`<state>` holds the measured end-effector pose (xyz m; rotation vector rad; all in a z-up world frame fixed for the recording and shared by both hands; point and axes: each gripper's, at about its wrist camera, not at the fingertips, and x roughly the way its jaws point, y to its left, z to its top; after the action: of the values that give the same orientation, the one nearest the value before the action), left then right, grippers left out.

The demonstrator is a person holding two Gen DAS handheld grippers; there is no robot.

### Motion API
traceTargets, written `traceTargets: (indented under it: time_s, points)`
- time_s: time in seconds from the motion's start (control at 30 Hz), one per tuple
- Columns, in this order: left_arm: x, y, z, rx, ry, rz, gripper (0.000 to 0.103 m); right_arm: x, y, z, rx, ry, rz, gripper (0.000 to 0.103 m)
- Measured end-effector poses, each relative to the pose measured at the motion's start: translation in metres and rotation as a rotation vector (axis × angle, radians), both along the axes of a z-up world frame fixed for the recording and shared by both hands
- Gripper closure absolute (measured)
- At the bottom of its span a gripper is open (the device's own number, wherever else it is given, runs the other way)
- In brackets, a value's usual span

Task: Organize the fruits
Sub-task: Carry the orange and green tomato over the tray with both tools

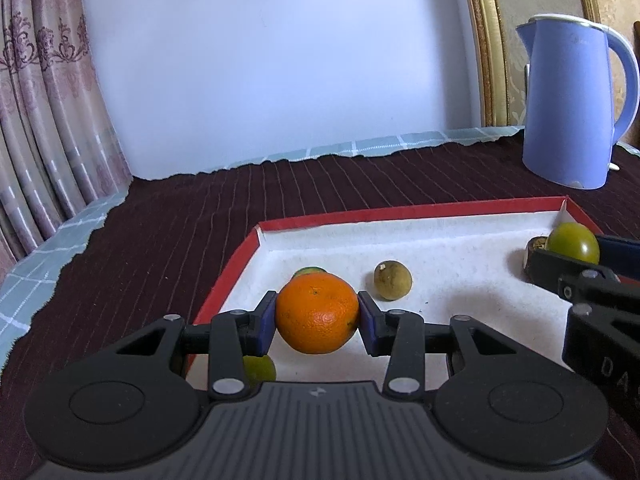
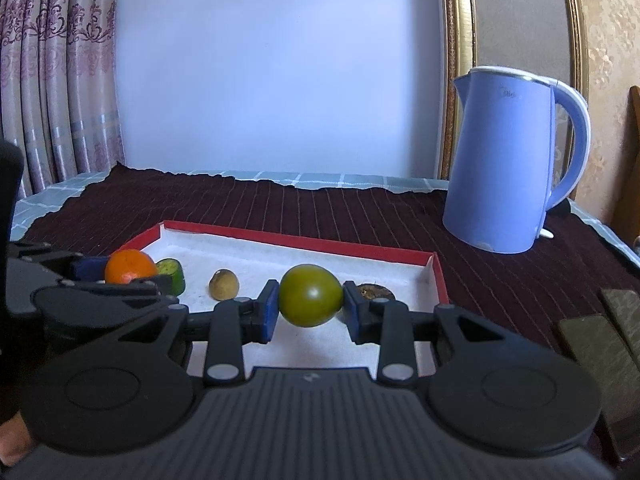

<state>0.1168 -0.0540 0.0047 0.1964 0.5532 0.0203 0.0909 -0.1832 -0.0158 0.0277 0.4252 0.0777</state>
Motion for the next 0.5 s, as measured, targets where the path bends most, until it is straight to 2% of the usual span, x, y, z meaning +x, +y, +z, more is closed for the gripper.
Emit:
traceTargets:
  time_s: [0.23, 0.5]
  points:
    - [0.005, -0.001, 0.002, 0.006, -0.042, 0.008, 0.062, 0.010, 0.001, -0.005, 0.013, -0.011, -0.006, 0.071]
    - [0.016, -0.007, 0.000, 0.013, -0.037, 0.003, 0.062, 0.016, -0.003, -0.006, 0.025, -0.013, -0.019, 0.071]
